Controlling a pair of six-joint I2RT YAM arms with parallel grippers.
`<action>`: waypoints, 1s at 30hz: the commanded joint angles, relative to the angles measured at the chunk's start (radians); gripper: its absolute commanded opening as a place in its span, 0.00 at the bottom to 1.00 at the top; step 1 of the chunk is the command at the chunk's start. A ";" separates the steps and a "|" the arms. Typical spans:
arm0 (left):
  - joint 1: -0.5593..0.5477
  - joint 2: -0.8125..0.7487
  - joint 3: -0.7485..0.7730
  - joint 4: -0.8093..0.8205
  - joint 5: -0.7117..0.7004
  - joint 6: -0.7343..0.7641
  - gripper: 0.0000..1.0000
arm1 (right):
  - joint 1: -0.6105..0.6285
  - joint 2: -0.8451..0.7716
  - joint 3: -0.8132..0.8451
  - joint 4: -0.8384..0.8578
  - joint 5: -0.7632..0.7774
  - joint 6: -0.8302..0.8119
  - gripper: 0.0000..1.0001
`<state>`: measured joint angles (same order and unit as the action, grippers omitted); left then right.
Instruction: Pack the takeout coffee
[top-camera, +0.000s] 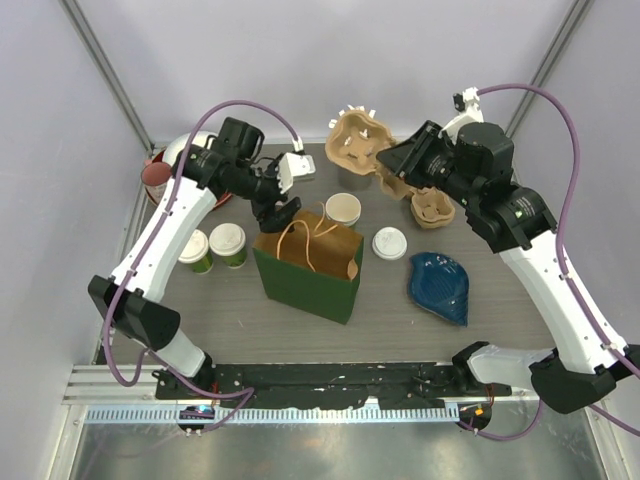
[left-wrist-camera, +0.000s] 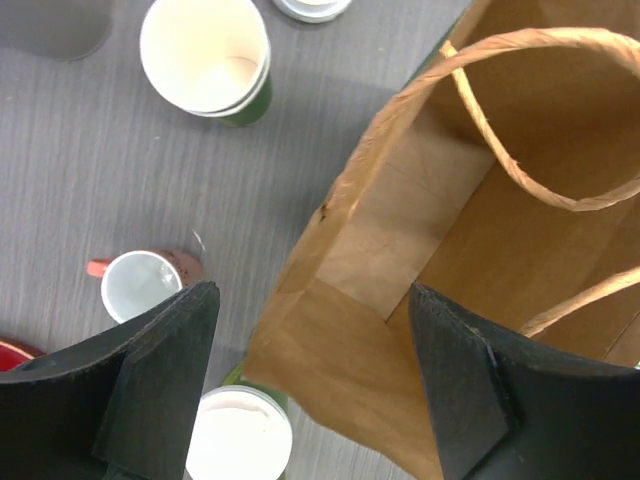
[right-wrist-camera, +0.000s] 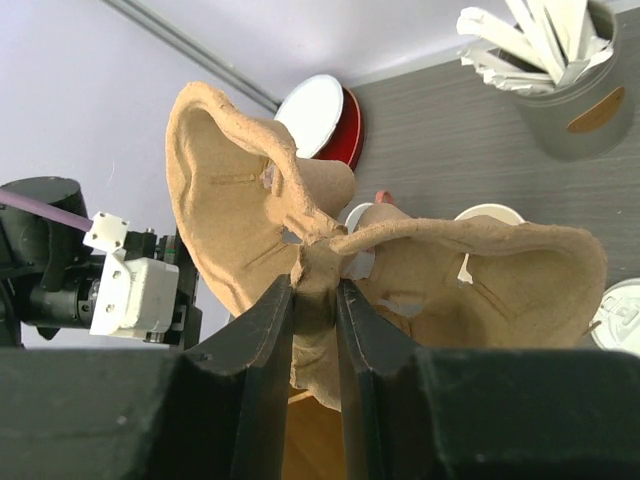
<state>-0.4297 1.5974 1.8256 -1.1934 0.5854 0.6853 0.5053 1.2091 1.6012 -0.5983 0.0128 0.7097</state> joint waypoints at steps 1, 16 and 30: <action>-0.017 -0.022 -0.028 -0.037 0.034 0.066 0.71 | 0.007 -0.006 0.045 0.018 -0.073 0.005 0.01; -0.018 -0.249 -0.212 0.060 -0.093 -0.297 0.00 | 0.162 0.009 0.034 0.090 -0.296 -0.045 0.01; -0.017 -0.295 -0.316 0.107 -0.061 -0.475 0.00 | 0.282 0.024 -0.053 0.158 -0.393 -0.208 0.01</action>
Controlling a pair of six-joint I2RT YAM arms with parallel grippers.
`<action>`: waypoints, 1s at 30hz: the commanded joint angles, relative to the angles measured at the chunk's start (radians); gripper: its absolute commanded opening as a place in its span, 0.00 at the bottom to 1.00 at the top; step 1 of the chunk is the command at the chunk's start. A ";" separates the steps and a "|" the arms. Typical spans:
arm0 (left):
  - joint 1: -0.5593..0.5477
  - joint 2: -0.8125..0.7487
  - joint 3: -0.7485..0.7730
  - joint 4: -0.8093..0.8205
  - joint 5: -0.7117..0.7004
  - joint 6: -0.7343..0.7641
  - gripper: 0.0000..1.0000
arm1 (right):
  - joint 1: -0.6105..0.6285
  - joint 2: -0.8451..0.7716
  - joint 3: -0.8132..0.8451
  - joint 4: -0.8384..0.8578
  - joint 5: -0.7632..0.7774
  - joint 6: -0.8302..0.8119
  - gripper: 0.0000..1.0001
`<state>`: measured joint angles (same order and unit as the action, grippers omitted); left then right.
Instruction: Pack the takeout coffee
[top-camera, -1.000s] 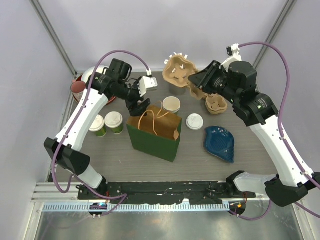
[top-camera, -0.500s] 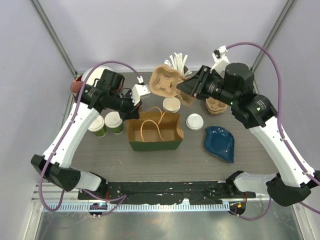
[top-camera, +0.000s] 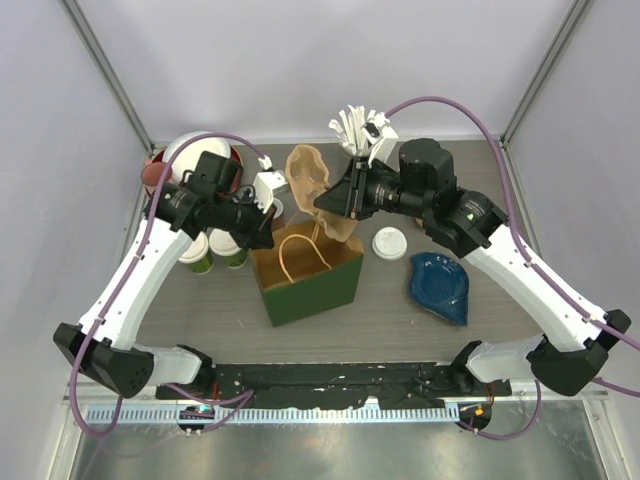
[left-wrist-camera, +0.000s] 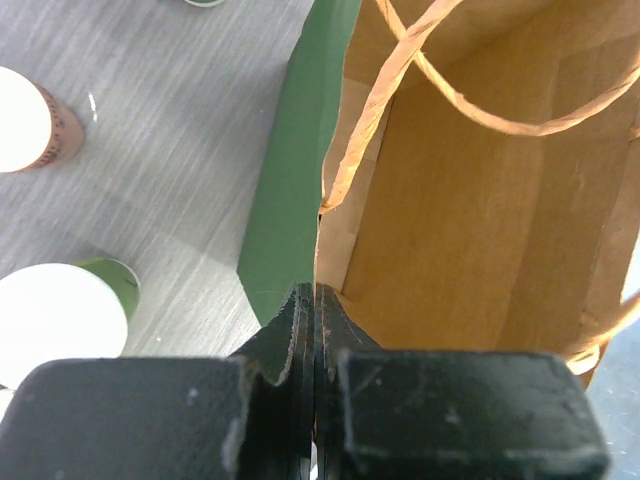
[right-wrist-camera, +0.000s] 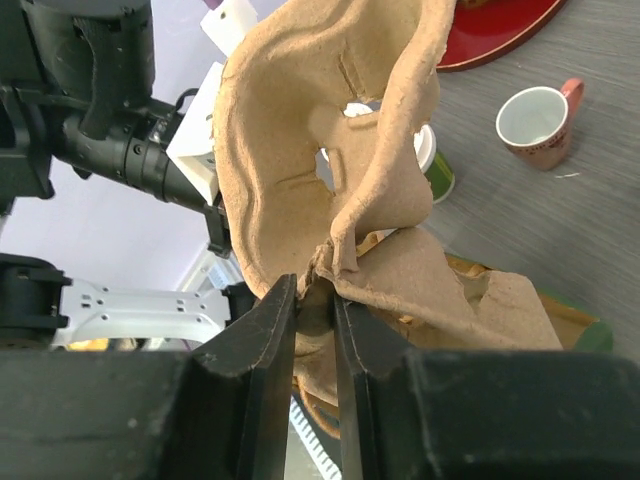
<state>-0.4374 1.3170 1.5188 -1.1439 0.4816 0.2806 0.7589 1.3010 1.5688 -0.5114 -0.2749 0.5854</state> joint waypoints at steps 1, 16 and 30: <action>-0.009 -0.018 -0.012 0.059 0.035 -0.070 0.00 | 0.028 -0.075 -0.021 0.056 -0.072 -0.096 0.01; -0.008 -0.045 -0.042 0.085 0.038 -0.063 0.00 | 0.026 -0.167 -0.104 -0.061 -0.191 -0.349 0.01; -0.009 -0.059 -0.045 0.078 0.094 -0.066 0.00 | 0.028 -0.025 -0.030 -0.032 -0.176 -0.338 0.01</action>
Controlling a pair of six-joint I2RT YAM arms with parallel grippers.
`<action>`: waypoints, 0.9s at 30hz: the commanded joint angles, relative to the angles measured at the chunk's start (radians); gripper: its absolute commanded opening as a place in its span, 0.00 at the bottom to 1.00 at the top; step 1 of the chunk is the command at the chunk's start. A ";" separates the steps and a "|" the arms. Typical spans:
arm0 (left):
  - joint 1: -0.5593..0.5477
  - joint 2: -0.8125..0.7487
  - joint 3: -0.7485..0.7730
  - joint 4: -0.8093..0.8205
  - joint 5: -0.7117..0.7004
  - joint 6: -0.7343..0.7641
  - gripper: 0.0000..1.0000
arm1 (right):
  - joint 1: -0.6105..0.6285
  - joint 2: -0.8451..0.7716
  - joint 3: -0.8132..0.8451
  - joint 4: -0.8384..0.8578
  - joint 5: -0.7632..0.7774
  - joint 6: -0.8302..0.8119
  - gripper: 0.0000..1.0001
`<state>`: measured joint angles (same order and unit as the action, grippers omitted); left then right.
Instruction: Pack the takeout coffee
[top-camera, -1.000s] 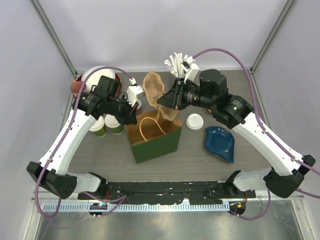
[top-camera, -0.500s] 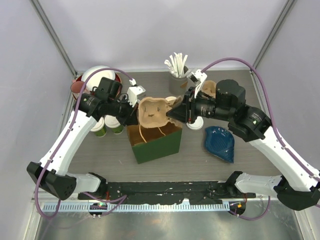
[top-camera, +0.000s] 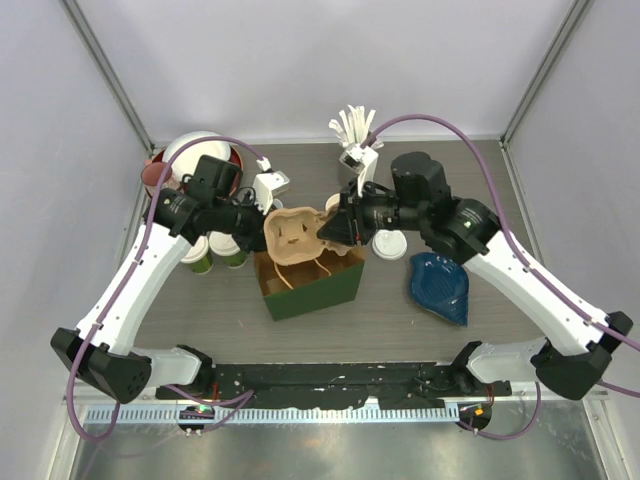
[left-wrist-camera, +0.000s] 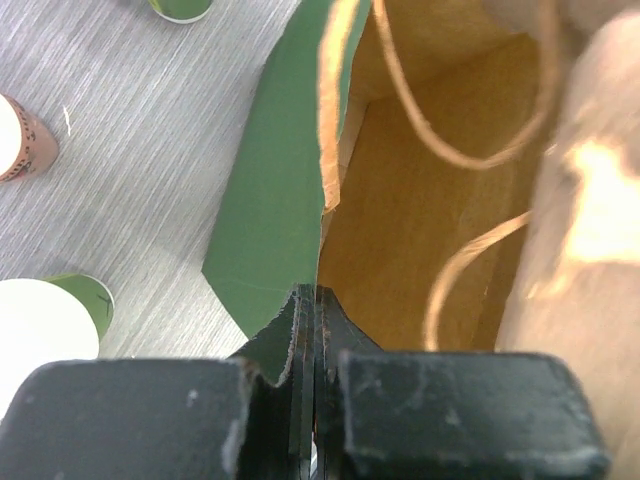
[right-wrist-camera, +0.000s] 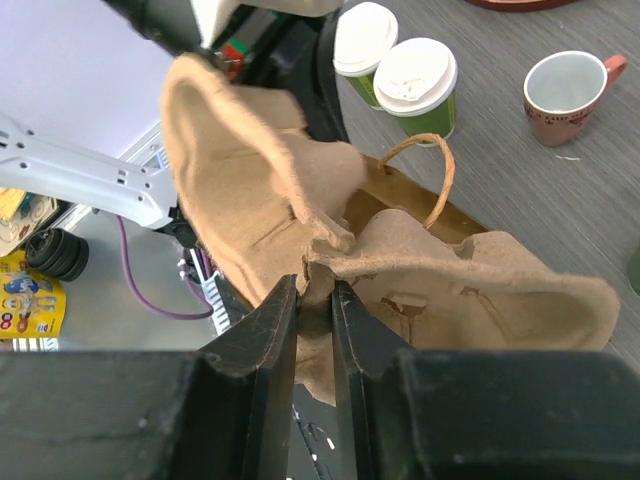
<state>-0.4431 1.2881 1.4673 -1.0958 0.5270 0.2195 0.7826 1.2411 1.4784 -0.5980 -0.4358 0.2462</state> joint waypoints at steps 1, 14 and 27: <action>-0.003 -0.032 0.004 0.031 0.050 -0.006 0.00 | 0.004 0.043 0.054 0.053 -0.017 0.001 0.01; -0.003 -0.013 0.044 0.056 0.015 -0.112 0.00 | 0.059 0.072 0.012 -0.206 0.146 -0.033 0.01; -0.003 -0.010 0.048 0.056 0.028 -0.181 0.00 | 0.185 0.311 0.287 -0.430 0.365 0.062 0.01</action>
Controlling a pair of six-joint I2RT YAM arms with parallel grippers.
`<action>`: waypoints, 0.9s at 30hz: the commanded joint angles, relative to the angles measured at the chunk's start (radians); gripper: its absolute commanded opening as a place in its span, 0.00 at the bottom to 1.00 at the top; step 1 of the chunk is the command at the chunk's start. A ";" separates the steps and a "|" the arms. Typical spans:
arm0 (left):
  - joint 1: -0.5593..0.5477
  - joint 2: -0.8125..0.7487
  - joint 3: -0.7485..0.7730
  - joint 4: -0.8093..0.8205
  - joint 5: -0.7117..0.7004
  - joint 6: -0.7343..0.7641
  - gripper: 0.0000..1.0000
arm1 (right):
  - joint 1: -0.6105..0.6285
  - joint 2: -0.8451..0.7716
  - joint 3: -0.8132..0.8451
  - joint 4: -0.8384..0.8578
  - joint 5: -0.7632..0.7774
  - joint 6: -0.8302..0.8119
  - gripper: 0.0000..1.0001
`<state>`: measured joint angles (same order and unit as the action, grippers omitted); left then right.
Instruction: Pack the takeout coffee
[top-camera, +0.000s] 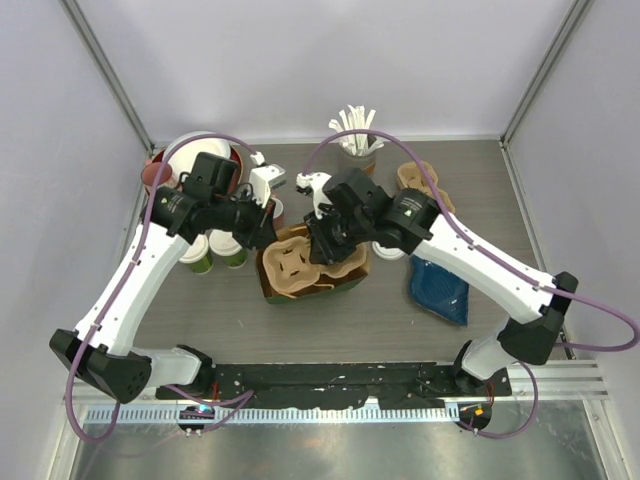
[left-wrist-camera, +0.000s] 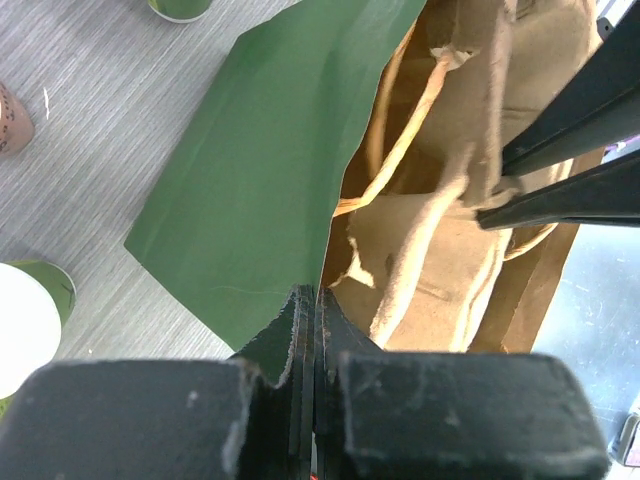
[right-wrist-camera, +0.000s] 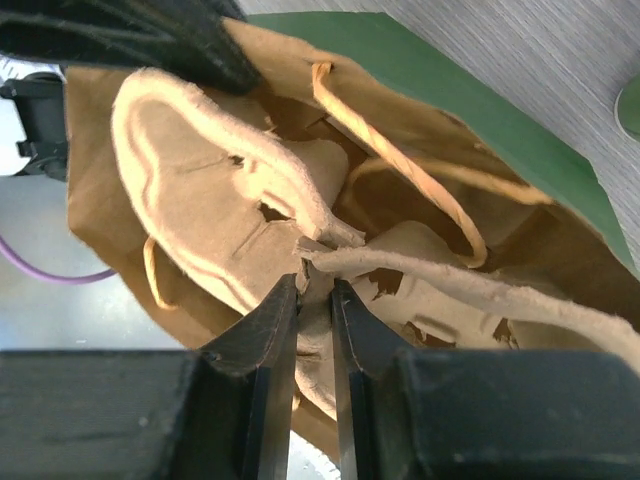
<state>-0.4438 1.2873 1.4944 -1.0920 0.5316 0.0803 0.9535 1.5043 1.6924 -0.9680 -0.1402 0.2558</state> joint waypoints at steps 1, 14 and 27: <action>-0.003 -0.008 0.011 0.055 0.024 -0.048 0.00 | 0.014 0.057 0.081 -0.060 0.080 0.083 0.01; -0.003 0.001 0.035 0.061 0.071 -0.076 0.00 | 0.099 0.140 0.213 -0.080 0.169 0.184 0.01; 0.027 -0.008 0.003 0.055 0.094 -0.097 0.00 | 0.082 0.165 0.147 -0.126 0.261 0.175 0.01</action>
<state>-0.4229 1.2934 1.4937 -1.0878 0.5926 0.0021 1.0752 1.6878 1.8977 -1.1053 0.0681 0.4183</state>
